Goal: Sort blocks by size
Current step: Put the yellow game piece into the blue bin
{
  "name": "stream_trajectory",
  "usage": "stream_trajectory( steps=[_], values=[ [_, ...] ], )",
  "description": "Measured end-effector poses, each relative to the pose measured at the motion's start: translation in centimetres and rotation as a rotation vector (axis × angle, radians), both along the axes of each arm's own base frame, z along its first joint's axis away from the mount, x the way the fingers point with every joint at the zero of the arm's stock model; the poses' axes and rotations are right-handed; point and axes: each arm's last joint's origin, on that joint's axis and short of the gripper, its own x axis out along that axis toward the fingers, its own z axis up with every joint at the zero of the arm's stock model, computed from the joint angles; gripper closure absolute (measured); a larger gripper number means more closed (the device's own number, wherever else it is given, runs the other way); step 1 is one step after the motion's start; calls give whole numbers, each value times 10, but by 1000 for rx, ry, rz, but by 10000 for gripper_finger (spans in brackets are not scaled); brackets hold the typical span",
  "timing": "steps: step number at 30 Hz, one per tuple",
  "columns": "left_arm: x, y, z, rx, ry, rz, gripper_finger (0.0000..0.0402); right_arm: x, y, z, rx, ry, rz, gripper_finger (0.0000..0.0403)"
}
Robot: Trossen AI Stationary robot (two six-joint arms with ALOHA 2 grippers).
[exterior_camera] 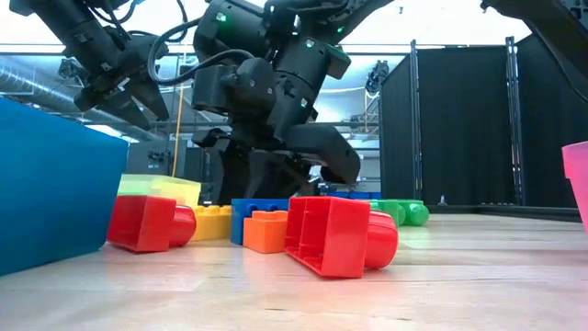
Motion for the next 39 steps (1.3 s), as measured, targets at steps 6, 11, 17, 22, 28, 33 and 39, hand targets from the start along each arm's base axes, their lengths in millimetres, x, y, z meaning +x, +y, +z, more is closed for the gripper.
stream_trajectory(
  steps=[6,11,17,22,28,33,39],
  values=[
    [0,0,0,0,-2,0,149,0,0,2,-34,4,-37,246],
    [0,0,0,0,-2,0,149,10,-6,20,-52,-27,-103,246],
    [0,0,0,0,-2,0,149,31,-5,62,14,-198,-172,246],
    [0,0,0,0,-2,0,149,47,17,91,263,-417,-51,246],
    [0,0,0,-6,-4,-1,149,54,47,86,363,-538,143,246],
    [0,0,0,-10,-2,-5,149,58,51,78,436,-555,212,246],
    [1,0,1,-9,-14,-6,149,60,64,52,487,-491,208,246]
  ],
)
